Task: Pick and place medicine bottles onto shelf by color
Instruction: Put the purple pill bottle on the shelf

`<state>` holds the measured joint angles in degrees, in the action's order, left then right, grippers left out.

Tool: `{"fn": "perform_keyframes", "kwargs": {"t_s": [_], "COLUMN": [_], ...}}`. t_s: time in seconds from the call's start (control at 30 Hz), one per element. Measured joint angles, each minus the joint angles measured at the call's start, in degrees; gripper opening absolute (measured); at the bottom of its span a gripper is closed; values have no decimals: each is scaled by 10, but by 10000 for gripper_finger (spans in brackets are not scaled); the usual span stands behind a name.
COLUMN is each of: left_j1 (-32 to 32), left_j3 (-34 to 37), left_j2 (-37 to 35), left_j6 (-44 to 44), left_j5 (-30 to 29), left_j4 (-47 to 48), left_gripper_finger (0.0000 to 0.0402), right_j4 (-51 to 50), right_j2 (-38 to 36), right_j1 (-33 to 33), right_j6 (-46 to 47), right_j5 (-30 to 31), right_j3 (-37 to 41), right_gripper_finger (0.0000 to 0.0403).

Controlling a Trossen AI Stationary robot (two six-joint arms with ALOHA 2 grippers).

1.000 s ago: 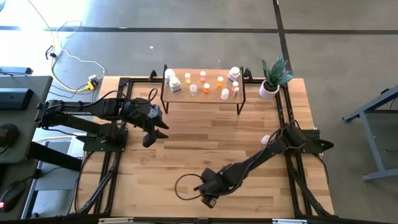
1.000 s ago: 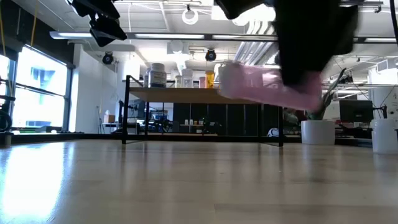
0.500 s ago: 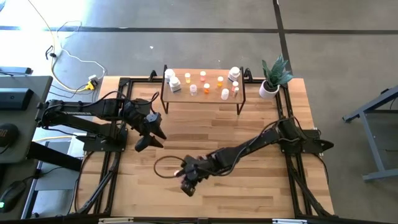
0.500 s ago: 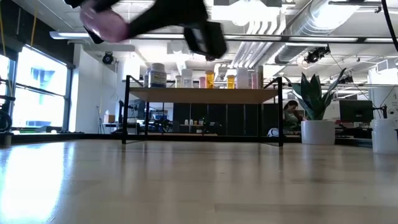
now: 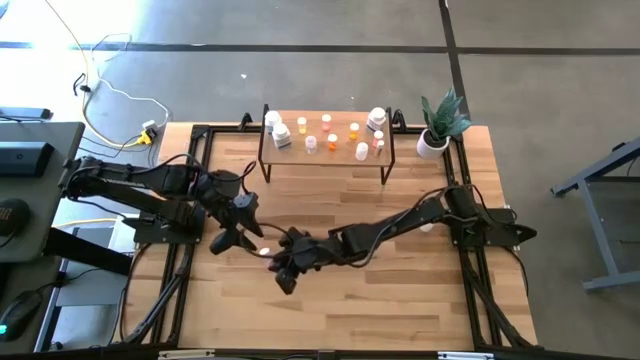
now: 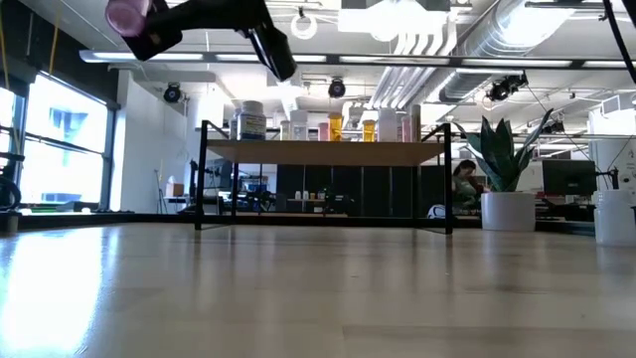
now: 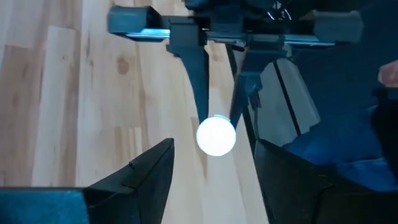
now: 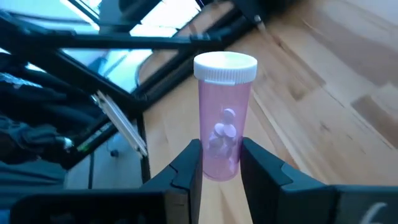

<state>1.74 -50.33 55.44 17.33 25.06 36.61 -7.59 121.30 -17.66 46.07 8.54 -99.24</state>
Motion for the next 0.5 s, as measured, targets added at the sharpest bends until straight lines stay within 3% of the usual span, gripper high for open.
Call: {"fn": "perform_keyframes", "kwargs": {"t_s": [0.5], "left_j1": [-31], "left_j3": [0], "left_j2": [36], "left_j6": [20], "left_j5": [-3], "left_j4": [-19], "left_gripper_finger": [214], "right_j4": [55], "right_j2": [0], "right_j1": [13], "right_j6": [-24], "right_j5": [5], "right_j3": [0], "right_gripper_finger": [78]}}
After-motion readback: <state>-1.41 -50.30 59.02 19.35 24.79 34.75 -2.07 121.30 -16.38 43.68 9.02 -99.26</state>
